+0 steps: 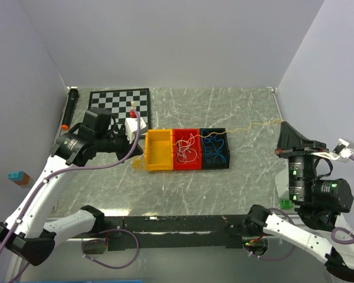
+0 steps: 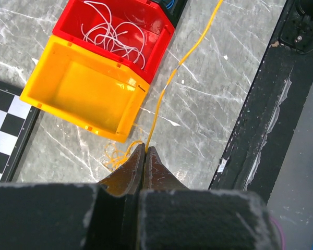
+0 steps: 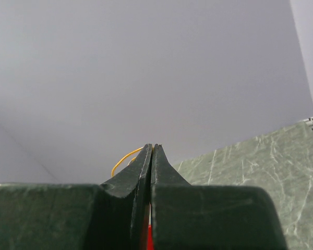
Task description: Untangle the cables
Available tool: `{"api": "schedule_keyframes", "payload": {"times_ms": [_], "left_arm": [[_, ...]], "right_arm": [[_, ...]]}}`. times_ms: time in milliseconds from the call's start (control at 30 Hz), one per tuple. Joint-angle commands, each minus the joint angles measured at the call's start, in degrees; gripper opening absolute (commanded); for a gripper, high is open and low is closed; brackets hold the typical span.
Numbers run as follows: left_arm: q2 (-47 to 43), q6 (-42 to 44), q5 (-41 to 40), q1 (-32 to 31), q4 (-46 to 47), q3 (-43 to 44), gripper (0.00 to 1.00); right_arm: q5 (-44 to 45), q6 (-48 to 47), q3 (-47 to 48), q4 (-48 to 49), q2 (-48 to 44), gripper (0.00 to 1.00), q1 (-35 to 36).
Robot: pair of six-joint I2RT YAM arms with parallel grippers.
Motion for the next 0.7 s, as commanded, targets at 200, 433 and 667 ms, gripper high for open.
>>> {"api": "schedule_keyframes", "payload": {"times_ms": [200,433,667], "left_arm": [[0.6,1.2,5.0,0.1,-1.0,3.7,0.04],[1.0,2.1,6.1,0.0,-2.3,3.8,0.04],[1.5,1.8,9.8,-0.3,-3.0,4.9,0.05]], "right_arm": [[-55.0,2.4,0.7,-18.2,13.6,0.5,-0.2],[-67.2,2.0,3.7,-18.4,24.6,0.79,-0.1],[-76.4,4.6,3.2,-6.8,31.5,0.82,-0.1]]}}
